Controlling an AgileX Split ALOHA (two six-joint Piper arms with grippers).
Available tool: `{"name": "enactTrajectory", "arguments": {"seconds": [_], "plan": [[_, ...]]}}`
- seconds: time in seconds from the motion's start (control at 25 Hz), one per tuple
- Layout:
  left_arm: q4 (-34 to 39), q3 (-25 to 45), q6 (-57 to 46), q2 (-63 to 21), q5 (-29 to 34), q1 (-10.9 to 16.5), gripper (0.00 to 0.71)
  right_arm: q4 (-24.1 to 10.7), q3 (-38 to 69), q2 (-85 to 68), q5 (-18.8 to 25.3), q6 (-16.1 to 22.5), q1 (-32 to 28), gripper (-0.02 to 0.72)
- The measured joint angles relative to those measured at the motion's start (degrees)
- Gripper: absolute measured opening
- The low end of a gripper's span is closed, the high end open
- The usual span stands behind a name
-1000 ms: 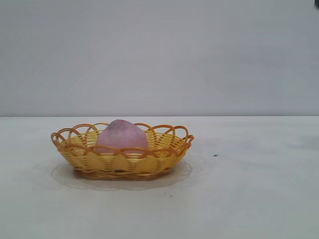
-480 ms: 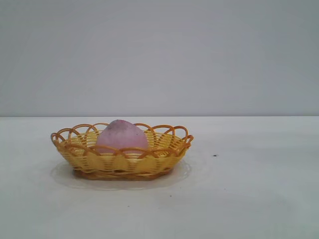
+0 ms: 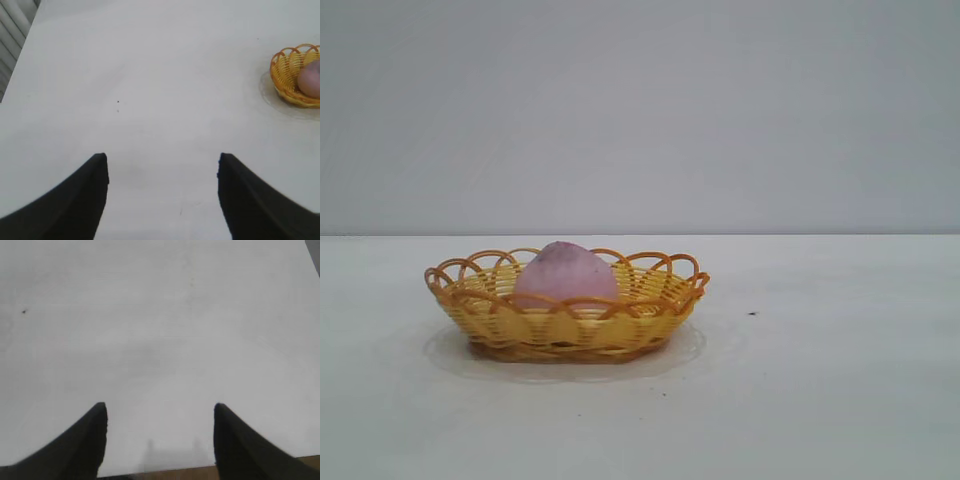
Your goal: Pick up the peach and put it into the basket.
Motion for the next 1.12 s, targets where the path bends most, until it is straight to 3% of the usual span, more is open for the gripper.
{"name": "enactTrajectory", "arguments": {"seconds": [0.52,0.8,1.12], "plan": [[0.0,0.0,0.0,-0.13,0.0,0.0,0.414,1.42,4.34,-17.28,-0.27,-2.79,0.0,0.396],[0.0,0.0,0.0,-0.13,0.0,0.0,0.414,3.6,4.34,-18.14,-0.16,-6.1,0.0,0.396],[0.0,0.0,0.0,-0.13,0.0,0.0,0.414,3.8,4.34,-18.14,-0.16,-6.46,0.0,0.396]]}}
